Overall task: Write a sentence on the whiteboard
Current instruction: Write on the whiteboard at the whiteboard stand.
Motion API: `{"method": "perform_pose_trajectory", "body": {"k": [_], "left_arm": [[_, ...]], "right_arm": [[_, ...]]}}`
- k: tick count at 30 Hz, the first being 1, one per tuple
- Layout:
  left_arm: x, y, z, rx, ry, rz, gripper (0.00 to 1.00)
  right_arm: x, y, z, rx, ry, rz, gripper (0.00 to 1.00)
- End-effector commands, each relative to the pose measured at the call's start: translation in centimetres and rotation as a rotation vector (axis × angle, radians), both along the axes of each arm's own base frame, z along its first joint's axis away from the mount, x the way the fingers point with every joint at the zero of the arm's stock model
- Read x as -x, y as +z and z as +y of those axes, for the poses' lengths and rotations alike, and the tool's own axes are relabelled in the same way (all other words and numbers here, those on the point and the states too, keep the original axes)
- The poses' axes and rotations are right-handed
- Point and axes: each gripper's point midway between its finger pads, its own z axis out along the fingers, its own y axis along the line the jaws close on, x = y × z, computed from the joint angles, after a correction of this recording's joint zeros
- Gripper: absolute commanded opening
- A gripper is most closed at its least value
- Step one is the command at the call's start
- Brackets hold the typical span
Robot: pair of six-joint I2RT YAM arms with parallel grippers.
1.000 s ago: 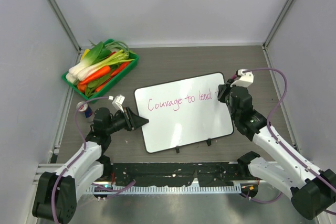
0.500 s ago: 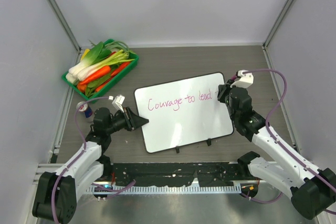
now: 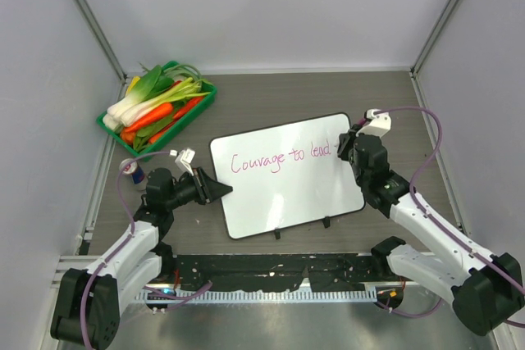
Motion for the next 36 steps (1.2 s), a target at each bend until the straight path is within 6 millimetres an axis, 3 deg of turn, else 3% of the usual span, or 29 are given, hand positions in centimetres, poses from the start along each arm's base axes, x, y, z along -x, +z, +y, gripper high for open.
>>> {"method": "perform_pose_trajectory", "body": {"k": [1,14,36], "left_arm": [[-0.6,0.2,0.2,-0.022,0.010,-0.051,0.00],[-0.6,0.3,0.2,-0.021,0.008,-0.053,0.00],[-0.5,0.3,0.2,-0.021,0.005,-0.054,0.00]], "right_arm": [[-1.0,2.4,-0.4,-0.030,-0.046,-0.075,0.02],[-1.2,1.3,0.3,-0.025,-0.013,-0.040,0.01],[0.7,-1.2,0.5,-0.021,0.037,0.039,0.02]]}}
